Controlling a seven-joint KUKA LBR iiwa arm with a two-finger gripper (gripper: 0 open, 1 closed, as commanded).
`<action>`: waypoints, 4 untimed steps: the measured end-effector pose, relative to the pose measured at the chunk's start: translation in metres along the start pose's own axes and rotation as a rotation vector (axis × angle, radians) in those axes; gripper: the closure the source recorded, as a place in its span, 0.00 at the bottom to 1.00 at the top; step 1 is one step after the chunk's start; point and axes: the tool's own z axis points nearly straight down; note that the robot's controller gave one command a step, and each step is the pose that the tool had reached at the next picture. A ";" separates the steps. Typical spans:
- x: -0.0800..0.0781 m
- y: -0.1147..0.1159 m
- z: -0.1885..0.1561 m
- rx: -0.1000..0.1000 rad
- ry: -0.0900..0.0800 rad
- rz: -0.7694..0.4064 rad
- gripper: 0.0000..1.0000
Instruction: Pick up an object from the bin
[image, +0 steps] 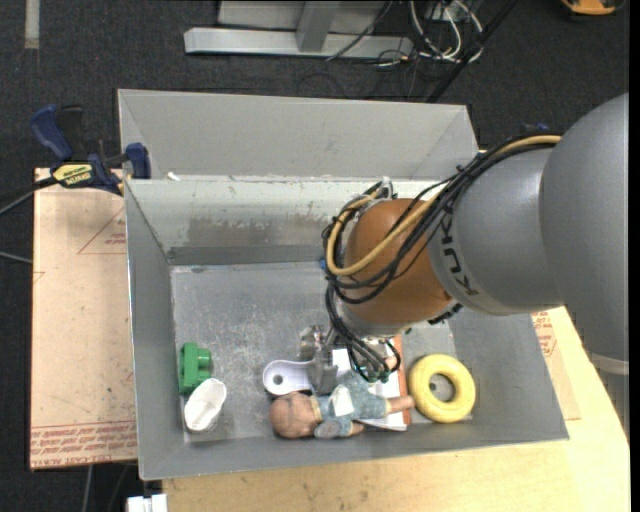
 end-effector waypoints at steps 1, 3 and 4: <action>0.000 0.000 0.000 0.000 0.000 0.000 0.00; -0.006 0.001 -0.053 -0.001 -0.003 0.023 0.00; -0.006 0.001 -0.057 -0.001 0.001 0.030 0.00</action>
Offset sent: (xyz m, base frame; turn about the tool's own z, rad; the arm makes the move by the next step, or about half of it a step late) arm -0.0016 0.0041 0.0473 0.0401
